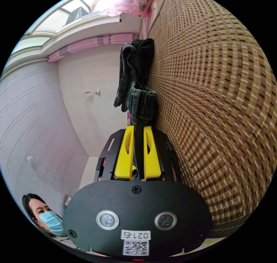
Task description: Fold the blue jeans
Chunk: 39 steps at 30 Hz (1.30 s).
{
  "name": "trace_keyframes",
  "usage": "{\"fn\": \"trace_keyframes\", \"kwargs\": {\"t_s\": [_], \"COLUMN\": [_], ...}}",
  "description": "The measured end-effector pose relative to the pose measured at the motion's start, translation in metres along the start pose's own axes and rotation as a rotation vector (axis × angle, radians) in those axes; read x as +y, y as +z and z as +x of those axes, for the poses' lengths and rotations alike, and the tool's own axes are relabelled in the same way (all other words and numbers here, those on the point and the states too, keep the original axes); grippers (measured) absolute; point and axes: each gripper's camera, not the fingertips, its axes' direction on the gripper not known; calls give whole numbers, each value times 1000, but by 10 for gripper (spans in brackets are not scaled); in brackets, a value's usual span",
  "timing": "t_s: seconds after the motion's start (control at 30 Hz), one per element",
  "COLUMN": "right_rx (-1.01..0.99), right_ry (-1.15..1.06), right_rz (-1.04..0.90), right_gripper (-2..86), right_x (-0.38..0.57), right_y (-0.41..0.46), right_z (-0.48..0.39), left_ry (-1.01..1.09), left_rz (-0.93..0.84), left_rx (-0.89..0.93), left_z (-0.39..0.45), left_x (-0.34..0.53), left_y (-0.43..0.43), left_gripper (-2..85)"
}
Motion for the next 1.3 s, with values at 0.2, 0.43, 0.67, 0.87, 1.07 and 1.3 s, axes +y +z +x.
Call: {"fn": "trace_keyframes", "kwargs": {"t_s": [0.2,0.43,0.67,0.87,1.07,1.3], "right_rx": [7,24,30,36,46,358], "right_ry": [-7,-38,-39,-39,-50,-691], "right_rz": [-1,6,8,8,-22,-38], "right_gripper": [58,58,57,56,42,28], "right_x": [2,8,13,19,26,119], "right_y": [-1,3,11,23,40,132], "right_z": [-8,-24,-40,-58,-89,-307], "left_ry": [-177,-305,-206,-229,-245,-192], "left_rz": [74,196,197,70,328,366], "left_rx": [654,407,386,442,563,460], "left_z": [-125,-159,-141,-149,-162,-164], "left_x": [24,46,70,85,157,319], "left_y": [-20,-48,-50,-40,-133,-260], "left_gripper": [108,-8,-9,-10,-10,-10]}}
